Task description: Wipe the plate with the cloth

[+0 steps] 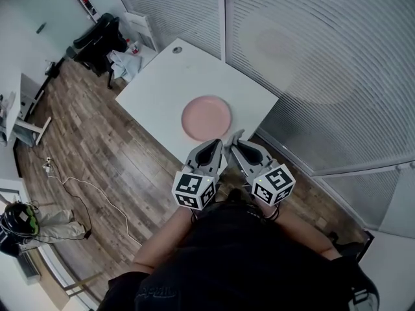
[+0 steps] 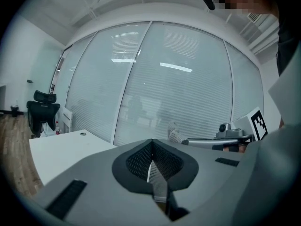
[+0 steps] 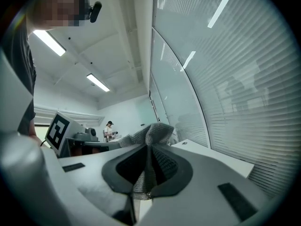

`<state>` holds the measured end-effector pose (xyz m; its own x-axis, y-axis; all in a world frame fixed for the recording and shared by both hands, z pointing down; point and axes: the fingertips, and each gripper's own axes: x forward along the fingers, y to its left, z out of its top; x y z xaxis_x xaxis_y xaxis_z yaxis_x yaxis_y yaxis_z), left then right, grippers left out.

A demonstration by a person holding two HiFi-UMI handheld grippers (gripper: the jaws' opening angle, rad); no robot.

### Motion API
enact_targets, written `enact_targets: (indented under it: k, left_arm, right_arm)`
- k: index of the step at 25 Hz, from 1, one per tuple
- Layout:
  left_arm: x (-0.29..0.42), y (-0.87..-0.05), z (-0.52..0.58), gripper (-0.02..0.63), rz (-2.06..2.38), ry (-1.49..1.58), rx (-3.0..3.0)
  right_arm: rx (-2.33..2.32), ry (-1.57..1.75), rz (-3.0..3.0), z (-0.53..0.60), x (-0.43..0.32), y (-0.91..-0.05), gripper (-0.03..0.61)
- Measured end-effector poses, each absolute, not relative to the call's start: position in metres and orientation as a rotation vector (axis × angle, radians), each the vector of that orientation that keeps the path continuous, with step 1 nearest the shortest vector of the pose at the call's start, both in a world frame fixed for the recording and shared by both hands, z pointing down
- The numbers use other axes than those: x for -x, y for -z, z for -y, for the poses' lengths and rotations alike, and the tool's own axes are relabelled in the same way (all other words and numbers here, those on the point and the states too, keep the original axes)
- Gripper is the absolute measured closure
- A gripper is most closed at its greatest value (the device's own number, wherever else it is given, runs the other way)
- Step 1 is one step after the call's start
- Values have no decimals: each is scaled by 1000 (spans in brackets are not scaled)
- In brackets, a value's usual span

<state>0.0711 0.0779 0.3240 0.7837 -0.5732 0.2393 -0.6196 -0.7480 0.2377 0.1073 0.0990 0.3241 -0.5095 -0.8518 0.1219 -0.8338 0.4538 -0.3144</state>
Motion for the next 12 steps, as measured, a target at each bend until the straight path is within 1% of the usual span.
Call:
enact_targets:
  k: [7, 12]
  left_arm:
    - [-82, -324, -55, 606, 843, -213, -2681]
    - [-75, -323, -17, 607, 806, -201, -2680]
  right_arm:
    - [1583, 524, -2601, -79, -115, -324, 535]
    - [1633, 508, -2583, -45, -110, -320, 535]
